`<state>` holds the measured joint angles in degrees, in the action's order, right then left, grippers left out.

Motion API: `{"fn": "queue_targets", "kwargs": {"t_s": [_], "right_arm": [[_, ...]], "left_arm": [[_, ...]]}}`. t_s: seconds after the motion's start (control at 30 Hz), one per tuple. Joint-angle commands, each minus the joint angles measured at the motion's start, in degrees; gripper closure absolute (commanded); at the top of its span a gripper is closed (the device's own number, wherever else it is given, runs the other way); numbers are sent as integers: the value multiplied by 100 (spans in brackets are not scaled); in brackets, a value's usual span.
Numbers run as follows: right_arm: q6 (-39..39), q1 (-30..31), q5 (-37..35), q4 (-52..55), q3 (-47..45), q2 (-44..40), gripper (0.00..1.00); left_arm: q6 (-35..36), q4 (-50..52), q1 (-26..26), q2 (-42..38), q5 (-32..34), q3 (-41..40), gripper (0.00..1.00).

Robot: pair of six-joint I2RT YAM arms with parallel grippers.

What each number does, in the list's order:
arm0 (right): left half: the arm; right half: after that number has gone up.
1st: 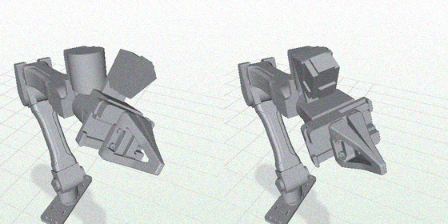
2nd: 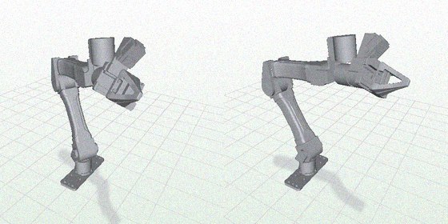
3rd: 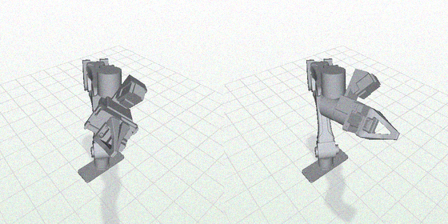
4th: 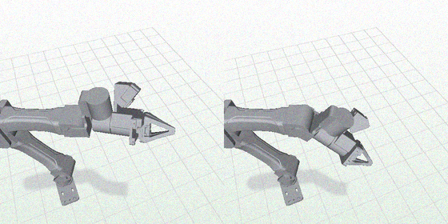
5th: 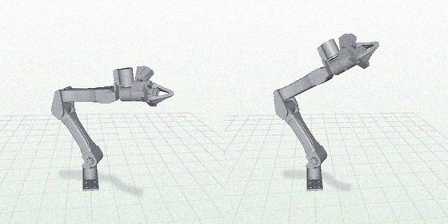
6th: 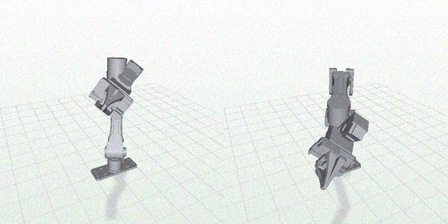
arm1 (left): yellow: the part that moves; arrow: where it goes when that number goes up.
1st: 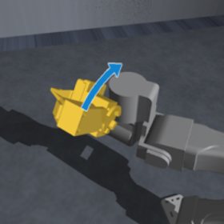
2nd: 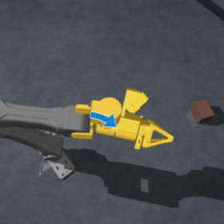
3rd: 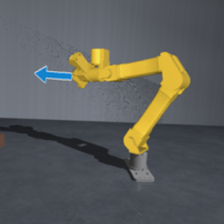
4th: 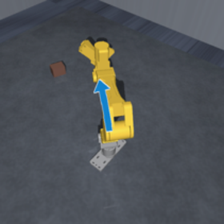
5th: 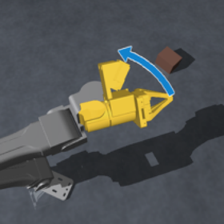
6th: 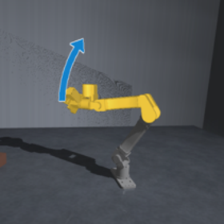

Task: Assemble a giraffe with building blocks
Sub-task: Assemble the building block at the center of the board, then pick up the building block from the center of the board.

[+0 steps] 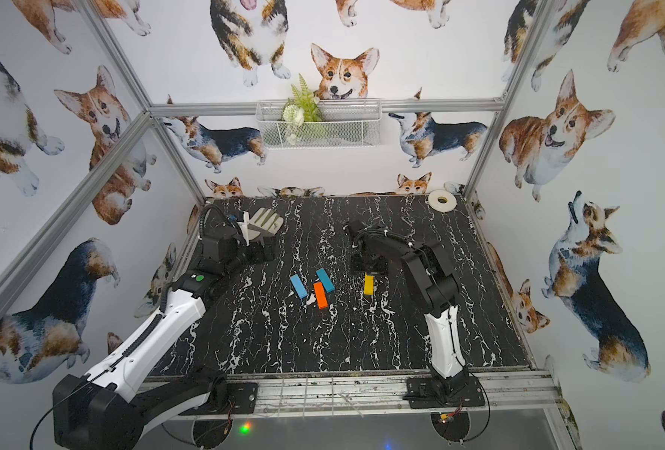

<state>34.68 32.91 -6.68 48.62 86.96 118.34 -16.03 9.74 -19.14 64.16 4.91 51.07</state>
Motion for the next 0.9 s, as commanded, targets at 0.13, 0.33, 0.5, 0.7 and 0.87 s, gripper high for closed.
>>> {"fn": "queue_targets", "kwargs": {"t_s": [0.13, 0.33, 0.5, 0.7, 0.87], "right_arm": [[-346, 235, -260, 16, -12, -774, 0], [-1137, 1166, -119, 255, 545, -609, 0], [-1111, 1360, 305, 350, 1115, 69, 29], [-1247, 1369, 659, 456, 1834, 812, 30], [-1330, 1383, 579, 629, 2226, 1151, 28]], "left_arm": [[-4, -121, -2, -61, 46, 12, 0], [-5, -97, 0, -62, 78, 22, 0], [4, -82, 2, -71, 115, 22, 0], [12, -68, -2, -18, 129, 52, 0], [11, -68, 0, 0, 111, 54, 0]]}}
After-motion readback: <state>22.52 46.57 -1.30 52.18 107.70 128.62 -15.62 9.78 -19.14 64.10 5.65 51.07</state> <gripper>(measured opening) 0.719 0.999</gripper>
